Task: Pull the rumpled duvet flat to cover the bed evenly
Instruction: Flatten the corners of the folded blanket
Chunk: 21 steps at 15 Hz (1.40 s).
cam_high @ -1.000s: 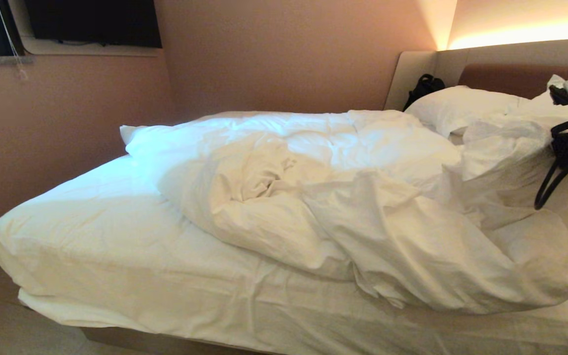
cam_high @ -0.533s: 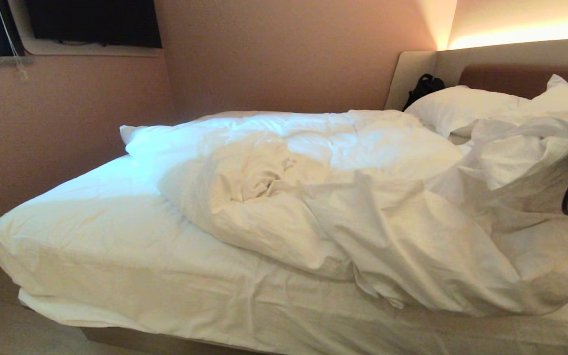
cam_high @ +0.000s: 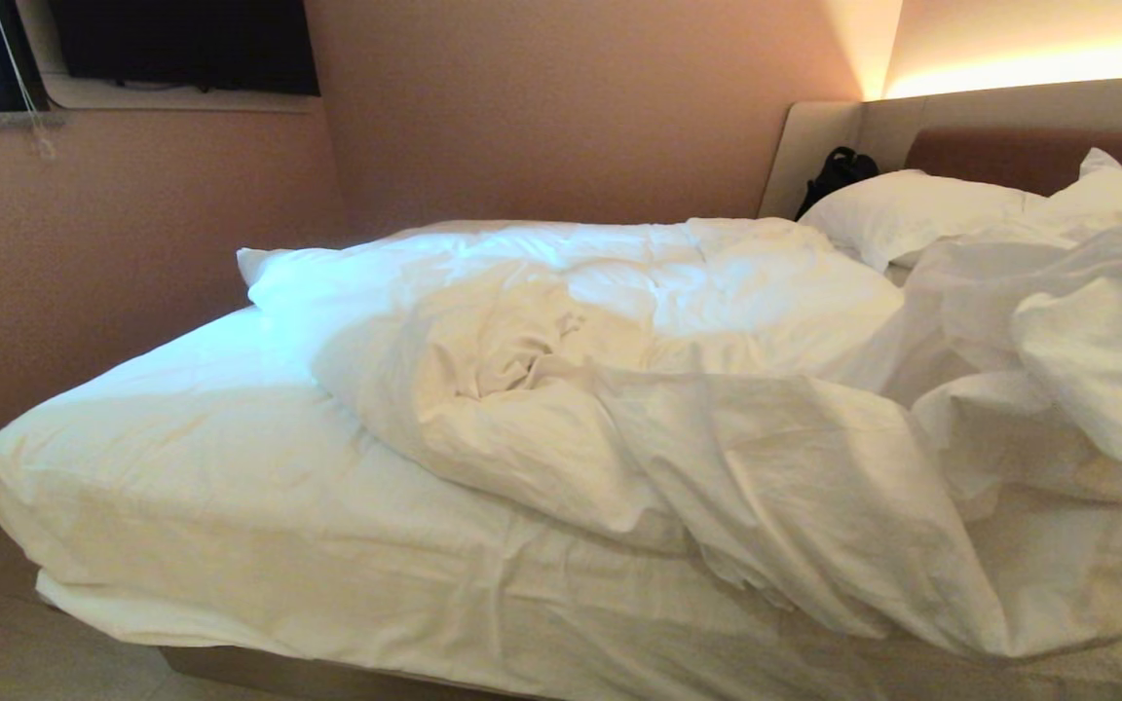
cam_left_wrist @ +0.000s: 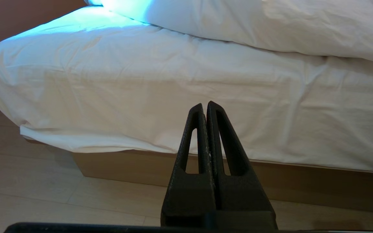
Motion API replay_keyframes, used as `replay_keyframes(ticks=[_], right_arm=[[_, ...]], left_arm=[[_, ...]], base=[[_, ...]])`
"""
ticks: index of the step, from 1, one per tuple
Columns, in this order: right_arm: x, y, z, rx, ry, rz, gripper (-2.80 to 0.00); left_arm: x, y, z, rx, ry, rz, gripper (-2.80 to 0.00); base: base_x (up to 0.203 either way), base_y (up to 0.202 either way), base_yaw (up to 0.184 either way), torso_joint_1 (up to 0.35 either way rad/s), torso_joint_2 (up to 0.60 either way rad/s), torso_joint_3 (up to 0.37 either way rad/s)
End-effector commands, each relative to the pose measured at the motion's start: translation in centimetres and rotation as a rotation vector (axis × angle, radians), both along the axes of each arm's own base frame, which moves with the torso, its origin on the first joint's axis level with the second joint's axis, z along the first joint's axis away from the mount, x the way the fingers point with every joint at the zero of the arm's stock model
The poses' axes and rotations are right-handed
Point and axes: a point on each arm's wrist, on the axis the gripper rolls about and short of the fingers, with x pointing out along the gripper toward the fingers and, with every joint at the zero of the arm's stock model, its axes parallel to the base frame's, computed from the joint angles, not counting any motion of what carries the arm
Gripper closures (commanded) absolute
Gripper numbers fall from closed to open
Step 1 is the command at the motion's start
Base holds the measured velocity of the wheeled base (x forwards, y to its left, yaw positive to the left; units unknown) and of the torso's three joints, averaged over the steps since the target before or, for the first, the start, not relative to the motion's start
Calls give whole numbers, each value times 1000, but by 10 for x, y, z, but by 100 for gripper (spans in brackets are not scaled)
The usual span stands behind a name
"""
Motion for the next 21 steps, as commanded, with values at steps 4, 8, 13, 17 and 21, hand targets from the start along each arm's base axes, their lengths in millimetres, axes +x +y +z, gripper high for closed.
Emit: replay_keyframes(ticks=[4,8,13,17,21], right_arm=[[-25,-10,-14,61,138,8,0],[-24,-24,-23,169,111,-70,0],[-38,-65,-62,333,125,-186,0],[-49,-79,-100,457,163,-132,0],[-50,-77,-112,504,192,-72,-280]], left_arm=[[0,0,0,0,0,1,0],[0,0,0,0,0,0,0],[0,0,0,0,0,-1,0],[0,0,0,0,0,-1,0],[0,0,0,0,0,1,0]], base=[[0,0,0,0,0,0],[0,0,0,0,0,0],[0,0,0,0,0,0],[0,0,0,0,0,0],[0,0,0,0,0,0]])
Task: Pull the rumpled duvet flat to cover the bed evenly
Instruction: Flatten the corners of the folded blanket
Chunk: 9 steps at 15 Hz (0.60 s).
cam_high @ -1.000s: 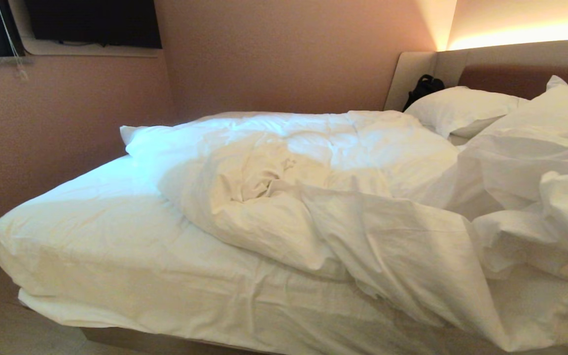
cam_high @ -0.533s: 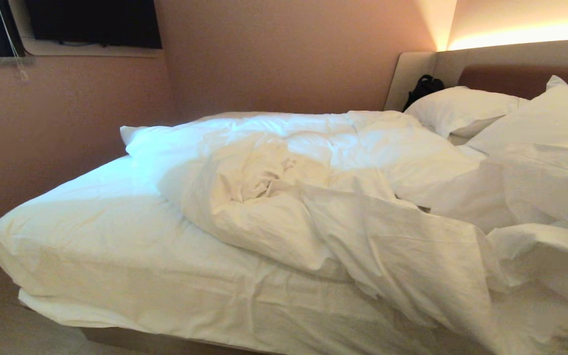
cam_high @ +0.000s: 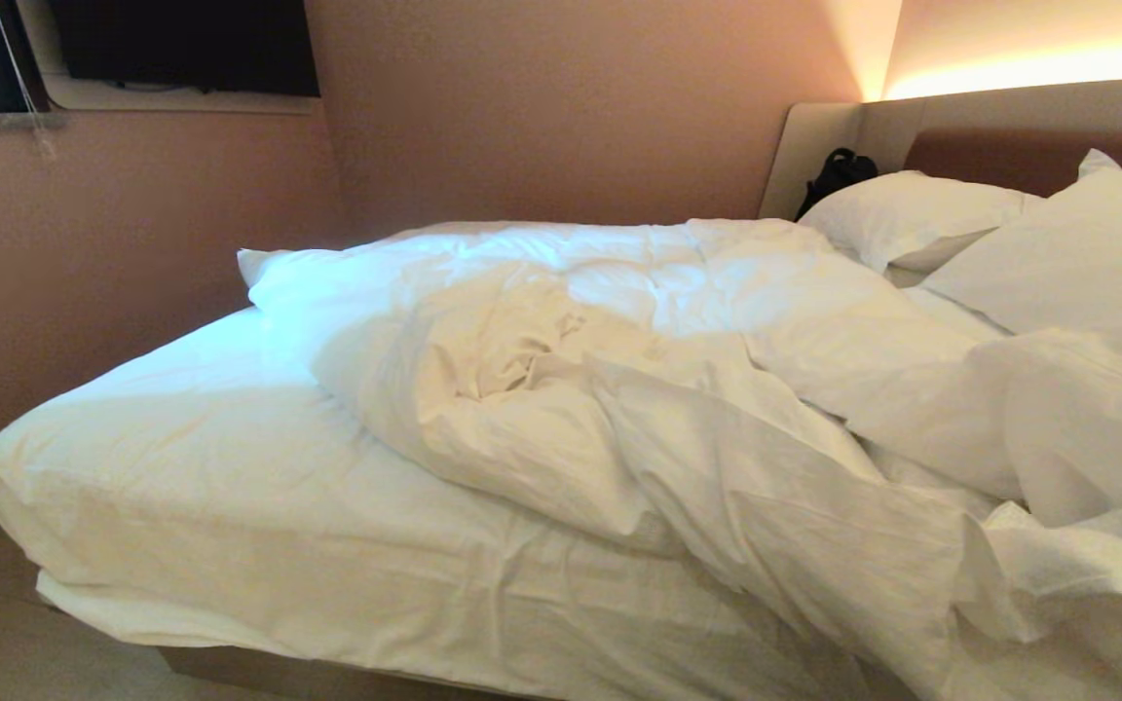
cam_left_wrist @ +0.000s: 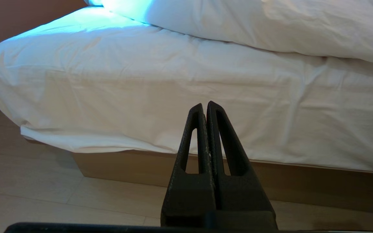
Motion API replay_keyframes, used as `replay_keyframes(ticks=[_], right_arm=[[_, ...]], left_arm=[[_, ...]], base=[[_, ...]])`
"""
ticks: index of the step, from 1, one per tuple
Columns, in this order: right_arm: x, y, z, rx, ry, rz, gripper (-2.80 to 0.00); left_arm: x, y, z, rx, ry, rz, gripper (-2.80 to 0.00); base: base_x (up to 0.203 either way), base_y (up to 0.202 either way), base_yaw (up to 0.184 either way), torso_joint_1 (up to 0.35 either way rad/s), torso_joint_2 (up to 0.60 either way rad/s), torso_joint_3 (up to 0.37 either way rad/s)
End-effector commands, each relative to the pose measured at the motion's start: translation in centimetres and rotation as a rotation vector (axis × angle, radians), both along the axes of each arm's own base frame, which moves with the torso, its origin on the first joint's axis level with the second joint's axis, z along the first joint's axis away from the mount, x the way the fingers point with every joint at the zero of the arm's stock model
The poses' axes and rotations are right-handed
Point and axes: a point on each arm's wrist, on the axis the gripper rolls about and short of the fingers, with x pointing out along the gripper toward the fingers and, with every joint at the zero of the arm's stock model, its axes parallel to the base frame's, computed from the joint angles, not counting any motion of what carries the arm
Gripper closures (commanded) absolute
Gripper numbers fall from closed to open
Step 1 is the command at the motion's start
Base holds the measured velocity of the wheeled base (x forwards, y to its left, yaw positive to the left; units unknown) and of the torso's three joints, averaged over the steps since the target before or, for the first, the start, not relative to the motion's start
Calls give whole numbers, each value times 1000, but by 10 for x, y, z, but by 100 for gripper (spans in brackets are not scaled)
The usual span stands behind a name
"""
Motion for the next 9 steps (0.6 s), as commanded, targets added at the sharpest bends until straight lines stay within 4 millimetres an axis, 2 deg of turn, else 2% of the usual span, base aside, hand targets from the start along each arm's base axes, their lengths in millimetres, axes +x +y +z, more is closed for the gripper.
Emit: replay_keyframes(ticks=[1,3,6,9], right_arm=[[1,2,-3,53,-28,98,-280],[-1,4,1,40,-42,97,-280],[-15,10,13,-5,-95,74,-280],[-41,31,40,-62,-243,62,-280]], left_arm=[[0,0,0,0,0,-1,0],[0,0,0,0,0,1,0],[0,0,0,0,0,-1,0],[0,0,0,0,0,1,0]], base=[[0,0,0,0,0,0],[0,0,0,0,0,0],[0,0,0,0,0,0],[0,0,0,0,0,0]])
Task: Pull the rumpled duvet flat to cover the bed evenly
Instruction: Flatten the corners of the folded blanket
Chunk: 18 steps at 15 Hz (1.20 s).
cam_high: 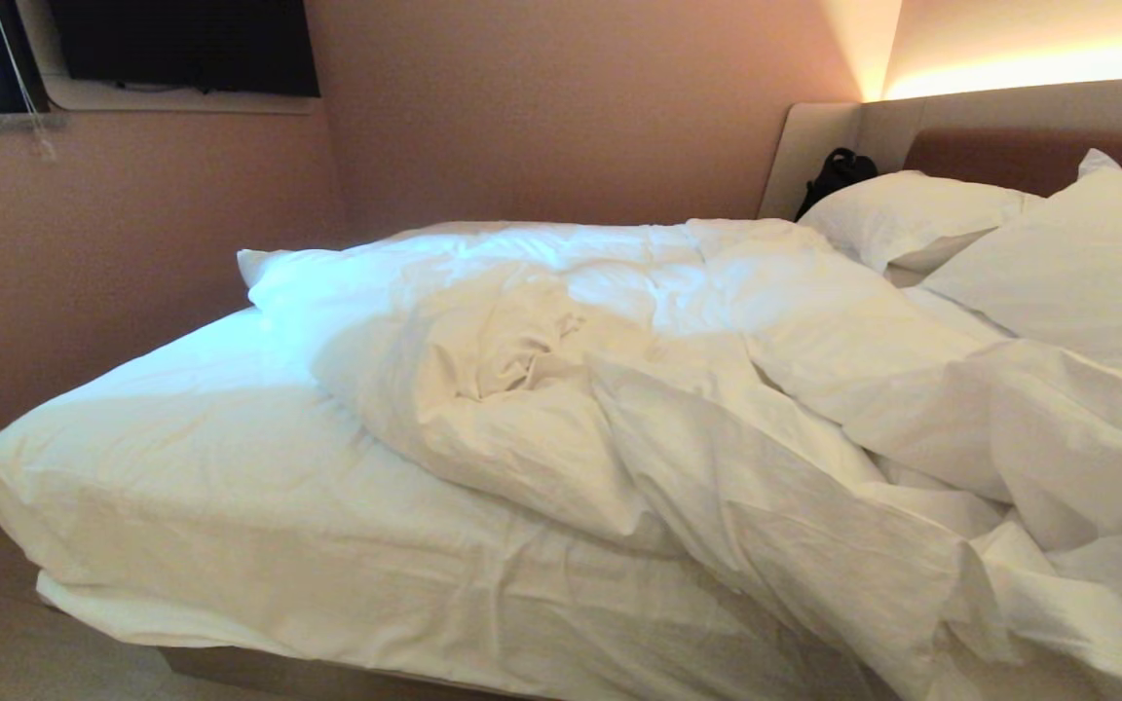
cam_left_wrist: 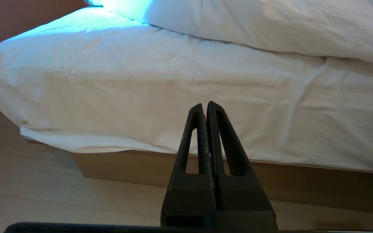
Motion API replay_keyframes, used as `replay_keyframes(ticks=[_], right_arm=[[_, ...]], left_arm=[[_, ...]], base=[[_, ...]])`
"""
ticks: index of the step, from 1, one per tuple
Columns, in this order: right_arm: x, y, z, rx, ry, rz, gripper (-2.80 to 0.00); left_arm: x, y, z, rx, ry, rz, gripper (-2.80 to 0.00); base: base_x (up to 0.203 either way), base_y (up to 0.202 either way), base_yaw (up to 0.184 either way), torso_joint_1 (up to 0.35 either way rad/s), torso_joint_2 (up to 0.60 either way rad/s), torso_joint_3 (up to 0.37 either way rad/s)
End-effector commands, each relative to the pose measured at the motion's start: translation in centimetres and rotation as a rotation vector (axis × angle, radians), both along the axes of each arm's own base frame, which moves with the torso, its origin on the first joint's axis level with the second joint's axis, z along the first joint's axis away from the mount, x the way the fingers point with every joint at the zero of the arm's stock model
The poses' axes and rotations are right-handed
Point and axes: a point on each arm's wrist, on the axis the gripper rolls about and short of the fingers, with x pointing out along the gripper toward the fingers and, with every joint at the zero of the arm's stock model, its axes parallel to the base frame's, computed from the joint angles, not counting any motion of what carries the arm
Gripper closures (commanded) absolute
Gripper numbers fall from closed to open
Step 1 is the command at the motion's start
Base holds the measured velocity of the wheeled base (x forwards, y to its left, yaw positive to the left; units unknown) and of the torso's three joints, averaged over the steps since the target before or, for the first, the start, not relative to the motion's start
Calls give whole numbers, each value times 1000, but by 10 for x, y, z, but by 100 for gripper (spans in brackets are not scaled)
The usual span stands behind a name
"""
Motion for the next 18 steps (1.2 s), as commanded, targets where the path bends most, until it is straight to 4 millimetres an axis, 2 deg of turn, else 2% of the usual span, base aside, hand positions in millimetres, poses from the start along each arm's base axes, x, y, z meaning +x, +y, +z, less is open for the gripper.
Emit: replay_keyframes(ticks=[1,4,7,11,14,16,17,18], right_arm=[[-29,25,25,-49,-156,24,-280],[-55,51,49,-96,-310,101,-280],[-54,51,61,-39,-370,147,-280],[-21,26,57,86,-309,154,-280],[16,2,40,221,-217,155,-280],[39,-7,26,310,-145,166,-280],[46,-6,20,343,-116,188,0],[51,-2,19,357,-104,210,0]], left_arm=[[0,0,0,0,0,1,0],[0,0,0,0,0,2,0],[0,0,0,0,0,2,0],[0,0,0,0,0,1,0],[0,0,0,0,0,0,0],[0,0,0,0,0,1,0],[0,0,0,0,0,1,0],[0,0,0,0,0,-1,0]], base=[[0,0,0,0,0,0],[0,0,0,0,0,0],[0,0,0,0,0,0],[0,0,0,0,0,0],[0,0,0,0,0,0],[0,0,0,0,0,0],[0,0,0,0,0,0],[0,0,0,0,0,0]])
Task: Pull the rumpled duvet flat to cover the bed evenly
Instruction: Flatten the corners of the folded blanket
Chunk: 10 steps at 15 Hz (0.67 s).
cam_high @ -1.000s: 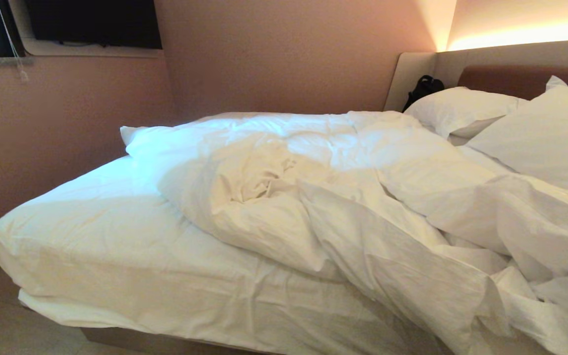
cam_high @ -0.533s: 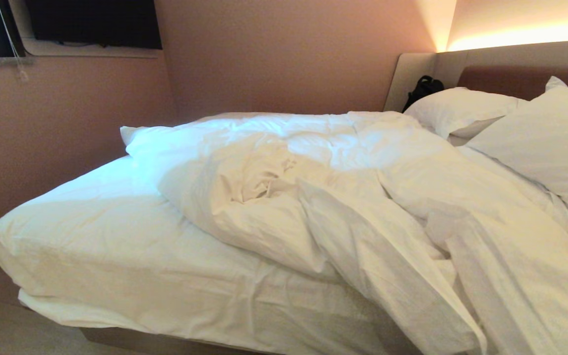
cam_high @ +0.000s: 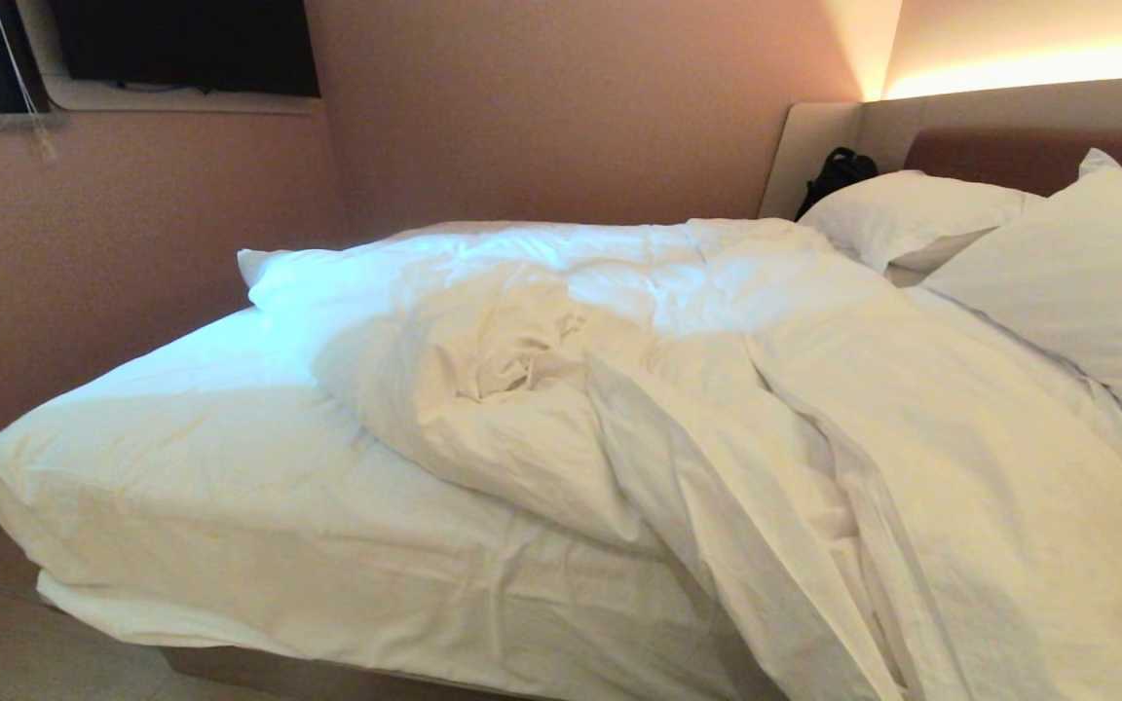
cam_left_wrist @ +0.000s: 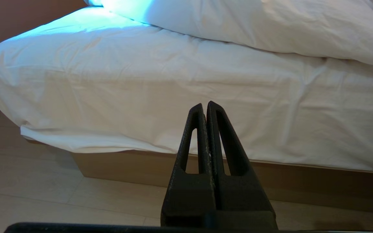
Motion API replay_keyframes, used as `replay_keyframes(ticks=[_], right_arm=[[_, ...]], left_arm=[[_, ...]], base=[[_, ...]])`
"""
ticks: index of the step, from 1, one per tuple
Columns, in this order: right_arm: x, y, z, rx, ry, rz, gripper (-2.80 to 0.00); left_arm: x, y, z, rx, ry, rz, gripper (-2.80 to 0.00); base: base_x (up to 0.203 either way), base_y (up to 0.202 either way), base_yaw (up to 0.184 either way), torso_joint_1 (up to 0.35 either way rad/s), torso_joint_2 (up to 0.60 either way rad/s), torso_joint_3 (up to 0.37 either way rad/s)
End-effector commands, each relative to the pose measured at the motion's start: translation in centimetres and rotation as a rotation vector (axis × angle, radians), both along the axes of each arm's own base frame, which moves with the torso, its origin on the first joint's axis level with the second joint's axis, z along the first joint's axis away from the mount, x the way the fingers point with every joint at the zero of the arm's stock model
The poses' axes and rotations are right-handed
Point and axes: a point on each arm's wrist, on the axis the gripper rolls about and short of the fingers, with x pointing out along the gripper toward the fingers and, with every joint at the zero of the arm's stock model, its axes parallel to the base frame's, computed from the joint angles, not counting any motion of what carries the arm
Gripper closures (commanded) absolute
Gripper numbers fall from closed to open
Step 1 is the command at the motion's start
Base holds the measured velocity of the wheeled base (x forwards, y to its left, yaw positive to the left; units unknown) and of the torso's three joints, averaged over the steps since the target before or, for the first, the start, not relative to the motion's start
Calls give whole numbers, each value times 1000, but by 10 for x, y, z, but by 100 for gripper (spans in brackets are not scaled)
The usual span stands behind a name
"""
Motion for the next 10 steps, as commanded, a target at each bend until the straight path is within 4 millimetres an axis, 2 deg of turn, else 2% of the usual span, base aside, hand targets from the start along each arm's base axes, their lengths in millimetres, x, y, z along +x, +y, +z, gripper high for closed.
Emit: replay_keyframes(ticks=[1,3,7,10], right_arm=[[23,0,-14,65,73,68,0],[30,10,-17,71,87,130,0],[55,48,-32,106,198,346,0],[77,67,-51,117,314,374,0]], left_arm=[[0,0,0,0,0,0,0],[0,0,0,0,0,1,0],[0,0,0,0,0,0,0],[0,0,0,0,0,1,0]], base=[[0,0,0,0,0,0],[0,0,0,0,0,0],[0,0,0,0,0,0],[0,0,0,0,0,0]])
